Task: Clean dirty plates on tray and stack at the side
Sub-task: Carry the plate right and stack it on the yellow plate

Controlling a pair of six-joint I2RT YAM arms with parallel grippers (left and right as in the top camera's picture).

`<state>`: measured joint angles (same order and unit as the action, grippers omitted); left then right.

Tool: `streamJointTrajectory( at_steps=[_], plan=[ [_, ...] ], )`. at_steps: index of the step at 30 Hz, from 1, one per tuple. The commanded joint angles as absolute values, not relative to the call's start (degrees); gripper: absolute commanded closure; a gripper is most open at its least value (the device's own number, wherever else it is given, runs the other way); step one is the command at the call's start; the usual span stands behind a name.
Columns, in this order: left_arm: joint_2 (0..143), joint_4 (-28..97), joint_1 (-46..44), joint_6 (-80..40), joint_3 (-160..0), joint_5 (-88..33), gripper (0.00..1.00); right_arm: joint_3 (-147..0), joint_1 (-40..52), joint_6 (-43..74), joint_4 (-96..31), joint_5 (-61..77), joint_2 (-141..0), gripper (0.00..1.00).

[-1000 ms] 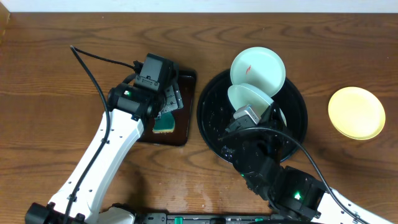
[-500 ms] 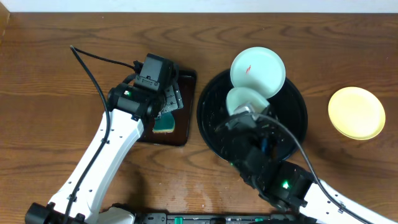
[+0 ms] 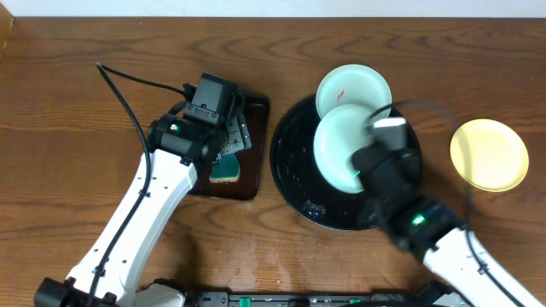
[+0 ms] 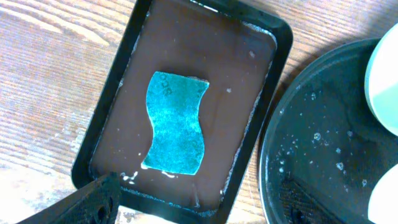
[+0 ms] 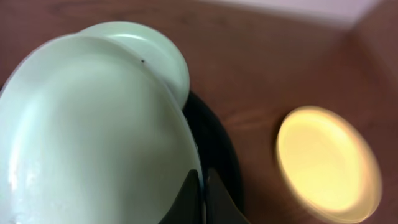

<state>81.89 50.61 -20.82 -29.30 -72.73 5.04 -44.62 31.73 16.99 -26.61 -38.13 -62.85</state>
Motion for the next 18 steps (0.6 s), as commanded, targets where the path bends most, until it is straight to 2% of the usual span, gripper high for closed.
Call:
streamJointTrajectory(
  at_steps=[1, 5, 10, 14, 18],
  plan=[
    [82.0, 50.7, -20.5, -28.9, -74.0, 5.3, 0.18, -45.4, 18.0, 26.8, -26.4, -17.3, -61.6, 0.99],
    [82.0, 50.7, -20.5, -28.9, -74.0, 5.3, 0.18, -45.4, -1.7, 26.8, -26.5, -1.9, -62.1, 0.99],
    [82.0, 50.7, -20.5, -28.9, -74.0, 5.3, 0.18, -45.4, -21.9, 30.0, -26.4, 2.0, -64.0, 0.99],
    [82.0, 50.7, -20.5, -28.9, -74.0, 5.3, 0.18, -45.4, -32.9, 31.7, -25.0, 0.0, -68.2, 0.99],
    [82.0, 50.7, -20.5, -28.9, -74.0, 5.3, 0.18, -45.4, -39.0, 32.2, -20.8, -0.2, -74.2, 0.99]
  ],
)
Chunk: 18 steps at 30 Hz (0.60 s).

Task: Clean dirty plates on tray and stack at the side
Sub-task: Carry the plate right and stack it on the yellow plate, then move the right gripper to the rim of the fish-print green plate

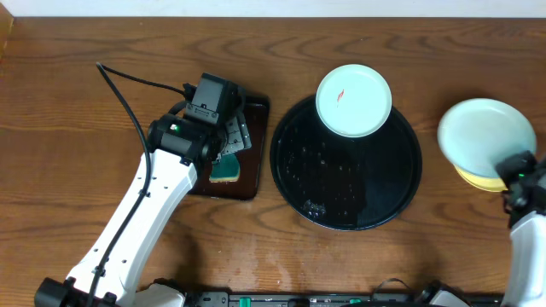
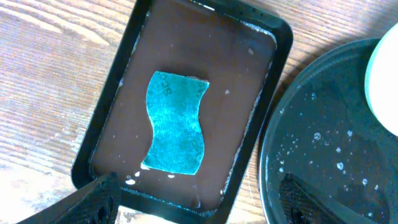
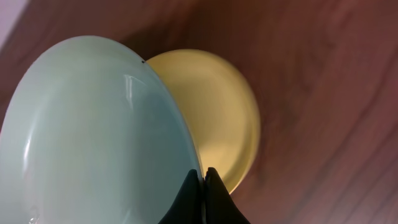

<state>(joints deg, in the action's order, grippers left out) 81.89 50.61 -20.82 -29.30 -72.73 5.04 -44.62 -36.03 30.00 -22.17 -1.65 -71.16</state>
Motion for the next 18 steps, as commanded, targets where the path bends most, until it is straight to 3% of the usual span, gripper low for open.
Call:
streamJointTrajectory(
  at_steps=[1, 7, 9, 10, 18],
  plan=[
    [82.0, 50.7, -20.5, -28.9, -74.0, 5.3, 0.18, -45.4, -40.0, 32.1, -19.6, -0.2, -76.1, 0.99],
    [82.0, 50.7, -20.5, -28.9, -74.0, 5.3, 0.18, -45.4, -41.7, 30.3, -16.0, -0.6, -85.1, 0.96],
    [82.0, 50.7, -20.5, -28.9, -74.0, 5.3, 0.17, -45.5, -41.4, 24.8, -13.4, 6.2, -85.9, 0.56],
    [82.0, 50.7, -20.5, -28.9, -74.0, 5.3, 0.17, -45.8, -41.2, 24.4, -13.0, 8.8, -85.7, 0.47],
    [82.0, 50.7, -20.5, -28.9, -74.0, 5.3, 0.18, -52.1, -30.3, 15.8, -13.1, 29.1, -78.8, 0.45]
  ],
)
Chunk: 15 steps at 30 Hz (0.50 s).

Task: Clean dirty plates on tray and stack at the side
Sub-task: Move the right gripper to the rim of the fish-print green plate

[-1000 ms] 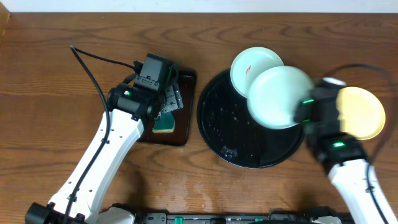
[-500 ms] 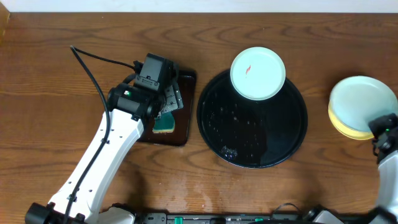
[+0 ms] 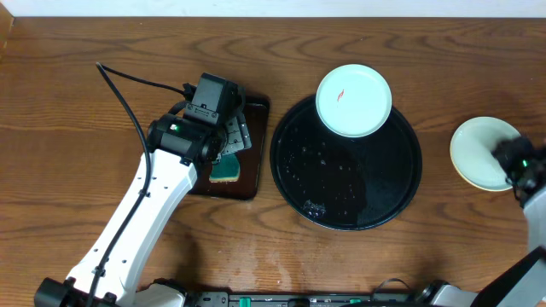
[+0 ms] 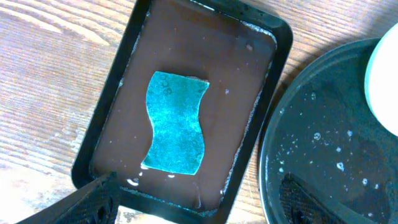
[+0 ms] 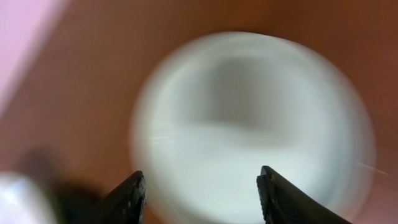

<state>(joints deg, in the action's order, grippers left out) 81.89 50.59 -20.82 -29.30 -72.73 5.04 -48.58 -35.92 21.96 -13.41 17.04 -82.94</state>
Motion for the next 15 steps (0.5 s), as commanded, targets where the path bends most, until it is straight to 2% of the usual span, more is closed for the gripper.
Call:
streamJointTrajectory(
  at_steps=[1, 5, 9, 12, 15],
  plan=[
    [82.0, 50.7, -20.5, -28.9, -74.0, 5.3, 0.18, -52.5, -27.4, 14.7, -13.5, 30.5, -77.7, 0.45],
    [82.0, 50.7, -20.5, -28.9, -74.0, 5.3, 0.18, -52.6, -12.6, 9.0, -13.9, 26.1, -76.1, 0.44],
    [82.0, 50.7, -20.5, -28.9, -74.0, 5.3, 0.17, -52.6, 0.8, 2.7, -13.4, 10.8, -79.8, 0.46],
    [82.0, 50.7, -20.5, -28.9, -74.0, 5.3, 0.17, -52.7, 5.9, 0.7, -10.1, 2.3, -85.2, 0.46],
    [82.0, 50.7, -20.5, -28.9, -74.0, 5.3, 0.18, -52.7, 6.9, 0.6, -4.4, 0.2, -92.1, 0.46]
  ],
)
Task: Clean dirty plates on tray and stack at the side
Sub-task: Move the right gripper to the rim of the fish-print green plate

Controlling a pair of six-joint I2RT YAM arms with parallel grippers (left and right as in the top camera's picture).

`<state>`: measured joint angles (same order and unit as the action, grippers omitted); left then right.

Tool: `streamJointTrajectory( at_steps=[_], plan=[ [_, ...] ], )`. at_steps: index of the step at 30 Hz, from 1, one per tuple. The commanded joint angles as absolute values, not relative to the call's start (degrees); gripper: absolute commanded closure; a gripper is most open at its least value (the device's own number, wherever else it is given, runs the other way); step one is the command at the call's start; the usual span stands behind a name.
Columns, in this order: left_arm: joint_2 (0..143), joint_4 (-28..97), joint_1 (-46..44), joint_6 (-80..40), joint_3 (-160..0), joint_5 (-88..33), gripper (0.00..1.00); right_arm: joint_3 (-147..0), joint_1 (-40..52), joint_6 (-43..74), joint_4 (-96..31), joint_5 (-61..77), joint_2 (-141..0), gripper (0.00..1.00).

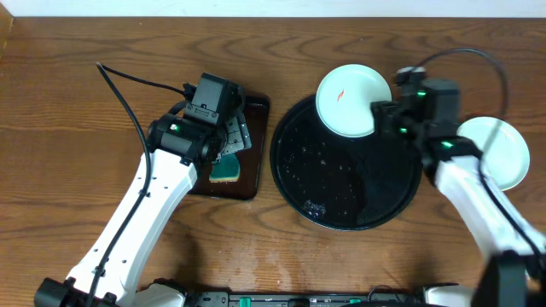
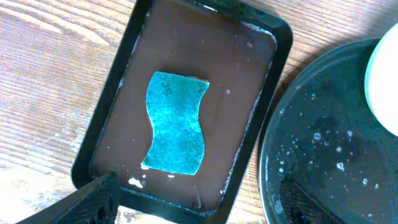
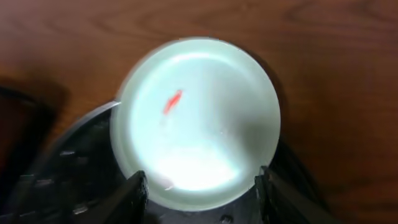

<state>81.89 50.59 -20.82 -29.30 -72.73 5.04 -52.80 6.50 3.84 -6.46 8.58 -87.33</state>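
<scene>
One pale green plate with a red smear (image 1: 351, 100) lies on the far edge of the round black tray (image 1: 341, 183); the right wrist view shows this plate (image 3: 196, 118) from directly above. My right gripper (image 3: 202, 200) hangs open over its near rim, one finger (image 3: 134, 199) on each side, holding nothing. In the overhead view the right gripper (image 1: 391, 119) is at the plate's right edge. A clean pale green plate (image 1: 495, 152) rests at the right, off the tray. My left gripper (image 2: 199, 208) is open above the blue sponge (image 2: 176, 122).
The sponge lies in a rectangular black tray (image 2: 127, 81) holding brownish water, left of the round tray (image 2: 323, 143). Water drops speckle the round tray. A black cable (image 1: 136, 81) runs across the table behind the left arm.
My right gripper, still open, has moved from over the stacked plate at the right to over the red-smeared plate on the tray. The left arm has not moved.
My right gripper held a pale green plate by its rim over the round tray. Then it held that plate over the yellow plate at the right. Then the plate lay on the yellow one and the gripper stood open. Now the gripper is above the smeared plate.
</scene>
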Motion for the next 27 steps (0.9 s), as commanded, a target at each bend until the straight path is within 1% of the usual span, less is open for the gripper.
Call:
streamJointTrajectory(
  at_steps=[1, 2, 7, 12, 13, 15, 16, 17, 19, 23, 25, 27],
  plan=[
    [82.0, 50.7, -20.5, -28.9, -74.0, 5.4, 0.18, -52.7, 6.7, 0.6, -2.3, 0.2, -94.5, 0.48],
    [82.0, 50.7, -20.5, -28.9, -74.0, 5.3, 0.17, -52.7, 6.5, 0.6, -0.4, 0.2, -96.8, 0.51],
    [82.0, 50.7, -20.5, -28.9, -74.0, 5.4, 0.17, -52.9, 5.7, 6.5, 7.0, 0.4, -106.4, 0.58],
    [82.0, 50.7, -20.5, -28.9, -74.0, 5.3, 0.17, -52.9, 5.7, 12.3, 10.4, 0.5, -111.0, 0.59],
    [82.0, 50.7, -20.5, -28.9, -74.0, 5.3, 0.17, -52.9, 5.7, 13.1, 10.3, 0.4, -111.4, 0.61],
    [82.0, 50.7, -20.5, -28.9, -74.0, 5.3, 0.17, -52.9, 5.7, 14.6, 9.7, 0.2, -111.6, 0.69],
    [82.0, 50.7, -20.5, -28.9, -74.0, 5.3, 0.17, -52.9, 5.7, 14.8, 9.3, 0.3, -111.5, 0.78],
    [82.0, 50.7, -20.5, -28.9, -74.0, 5.3, 0.18, -52.9, 5.7, 14.8, 8.6, 0.5, -111.2, 0.8],
    [82.0, 50.7, -20.5, -28.9, -74.0, 5.3, 0.18, -52.9, 6.0, 15.0, 6.9, 0.7, -110.4, 0.77],
    [82.0, 50.7, -20.5, -28.9, -74.0, 5.3, 0.18, -52.9, 6.1, 15.0, 0.6, 0.7, -106.7, 0.76],
    [82.0, 50.7, -20.5, -28.9, -74.0, 5.3, 0.17, -52.9, 6.1, 14.8, -2.1, 0.7, -104.1, 0.67],
    [82.0, 50.7, -20.5, -28.9, -74.0, 5.3, 0.17, -52.9, 5.9, 13.2, -3.6, 0.7, -101.3, 0.63]
  ],
)
